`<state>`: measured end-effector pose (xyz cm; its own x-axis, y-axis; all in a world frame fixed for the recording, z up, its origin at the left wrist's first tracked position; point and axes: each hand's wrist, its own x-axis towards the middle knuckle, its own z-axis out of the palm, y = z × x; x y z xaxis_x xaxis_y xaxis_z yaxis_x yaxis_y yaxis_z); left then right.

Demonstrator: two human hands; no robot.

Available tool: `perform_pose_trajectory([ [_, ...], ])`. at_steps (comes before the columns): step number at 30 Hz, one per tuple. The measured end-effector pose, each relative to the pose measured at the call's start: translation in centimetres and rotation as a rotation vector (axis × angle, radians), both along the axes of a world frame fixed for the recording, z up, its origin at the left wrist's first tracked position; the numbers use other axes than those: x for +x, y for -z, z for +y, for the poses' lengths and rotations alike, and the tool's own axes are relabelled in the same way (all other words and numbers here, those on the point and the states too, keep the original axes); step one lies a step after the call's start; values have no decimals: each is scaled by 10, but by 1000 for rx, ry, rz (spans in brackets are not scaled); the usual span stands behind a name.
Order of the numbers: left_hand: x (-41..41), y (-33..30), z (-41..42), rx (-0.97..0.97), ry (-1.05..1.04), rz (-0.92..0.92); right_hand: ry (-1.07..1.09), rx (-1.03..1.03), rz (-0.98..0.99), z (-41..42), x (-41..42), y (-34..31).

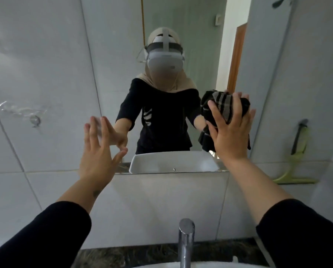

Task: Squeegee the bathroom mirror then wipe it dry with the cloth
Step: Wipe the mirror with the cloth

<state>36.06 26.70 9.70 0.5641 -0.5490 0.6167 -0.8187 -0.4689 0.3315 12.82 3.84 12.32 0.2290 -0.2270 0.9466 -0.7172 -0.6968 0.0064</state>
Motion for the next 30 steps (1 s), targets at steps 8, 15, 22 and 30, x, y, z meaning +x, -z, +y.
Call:
perform_pose_trajectory([
  [8,5,7,-5,-28,-20,-47,10,90,-269,-18,-25,45],
  [15,9,12,-5,-69,-7,-99,81,134,-359,5,15,65],
  [22,8,14,5,-168,88,-92,-68,-86,-94,64,98,37],
  [30,19,72,30,-117,60,-70,-179,-273,242,122,169,43],
])
